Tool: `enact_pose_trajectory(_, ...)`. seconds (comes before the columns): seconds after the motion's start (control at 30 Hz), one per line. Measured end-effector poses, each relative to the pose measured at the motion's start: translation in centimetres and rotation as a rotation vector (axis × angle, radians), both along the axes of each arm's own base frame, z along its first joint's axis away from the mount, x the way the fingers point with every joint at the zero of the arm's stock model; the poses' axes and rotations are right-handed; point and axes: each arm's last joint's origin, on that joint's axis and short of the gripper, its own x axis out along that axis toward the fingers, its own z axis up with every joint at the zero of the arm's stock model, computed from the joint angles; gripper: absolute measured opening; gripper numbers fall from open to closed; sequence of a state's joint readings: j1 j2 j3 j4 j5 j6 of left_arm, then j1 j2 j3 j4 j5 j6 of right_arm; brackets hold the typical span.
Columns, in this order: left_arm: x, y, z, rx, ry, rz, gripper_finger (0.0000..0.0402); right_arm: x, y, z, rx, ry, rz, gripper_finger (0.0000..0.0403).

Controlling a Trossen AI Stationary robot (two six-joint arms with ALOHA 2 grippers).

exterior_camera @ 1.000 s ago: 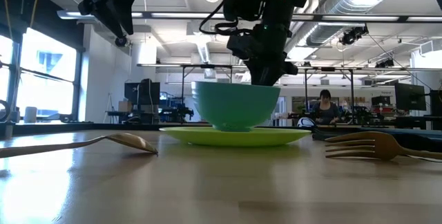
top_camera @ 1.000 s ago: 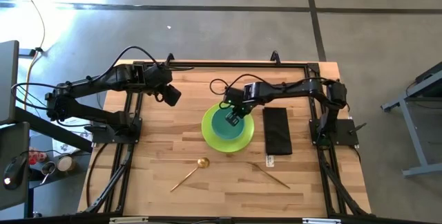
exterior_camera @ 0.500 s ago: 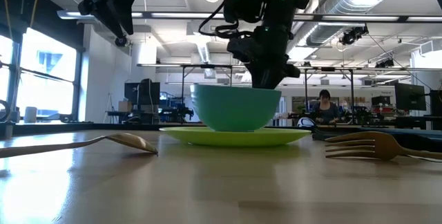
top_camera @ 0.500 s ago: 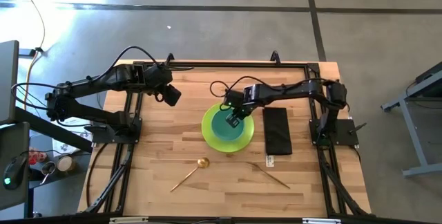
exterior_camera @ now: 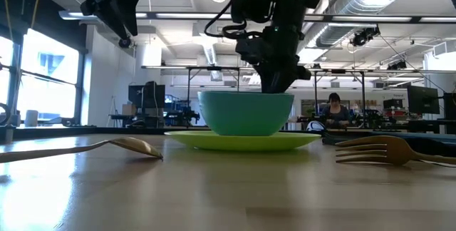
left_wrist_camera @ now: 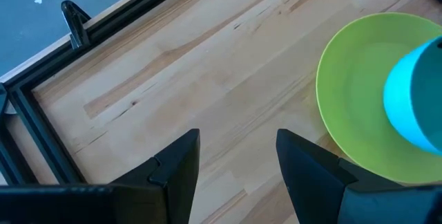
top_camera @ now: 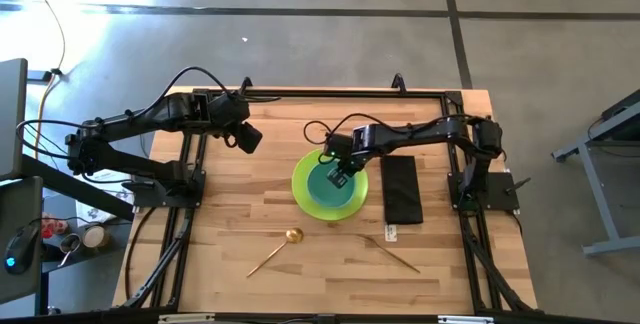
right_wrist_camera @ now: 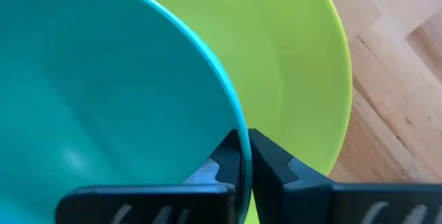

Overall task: Set table place
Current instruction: Put the blue bowl on top of the plate, then put the gold fork beside the plate

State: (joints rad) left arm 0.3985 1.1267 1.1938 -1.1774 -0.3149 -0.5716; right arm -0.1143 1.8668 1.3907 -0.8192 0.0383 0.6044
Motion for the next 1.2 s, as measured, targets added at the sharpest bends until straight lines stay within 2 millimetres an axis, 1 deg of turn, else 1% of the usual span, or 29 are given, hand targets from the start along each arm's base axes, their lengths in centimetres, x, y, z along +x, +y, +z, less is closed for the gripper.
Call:
enact_pose_trajectory(0.6, 0.0, 0.0, 0.0, 0.000, 0.000, 0.001, 0.0184, 0.0, 0.0, 0.0, 0.032, -0.004, 0.035, 0.0015)
enact_pose_trajectory(0.7, 0.0, 0.0, 0.0, 0.000, 0.000, 0.001, 0.0184, 0.0, -0.1, 0.0, 0.047, -0.006, 0.051, 0.0034)
enact_pose_trajectory(0.93, 0.0, 0.0, 0.0, 0.000, -0.001, 0.002, 0.0184, -0.1, -0.8, 0.1, 0.022, -0.006, 0.024, 0.0100)
enact_pose_trajectory(1.0, 0.0, 0.0, 0.0, 0.000, 0.000, 0.001, 0.0184, -0.1, -1.2, 0.8, 0.004, -0.009, 0.023, 0.0113)
enact_pose_trajectory(1.03, 0.0, 0.0, 0.0, 0.000, -0.001, 0.001, 0.0184, -0.1, -1.4, 1.5, -0.008, -0.017, 0.021, 0.0119)
enact_pose_trajectory(1.13, 0.0, 0.0, 0.0, 0.002, 0.002, -0.005, 0.0184, -0.7, -1.6, 4.5, -0.045, -0.017, 0.018, 0.0128)
enact_pose_trajectory(1.2, 0.0, 0.0, 0.0, 0.002, 0.003, -0.005, 0.0184, -1.5, -1.1, 6.7, -0.074, 0.010, 0.015, 0.0130)
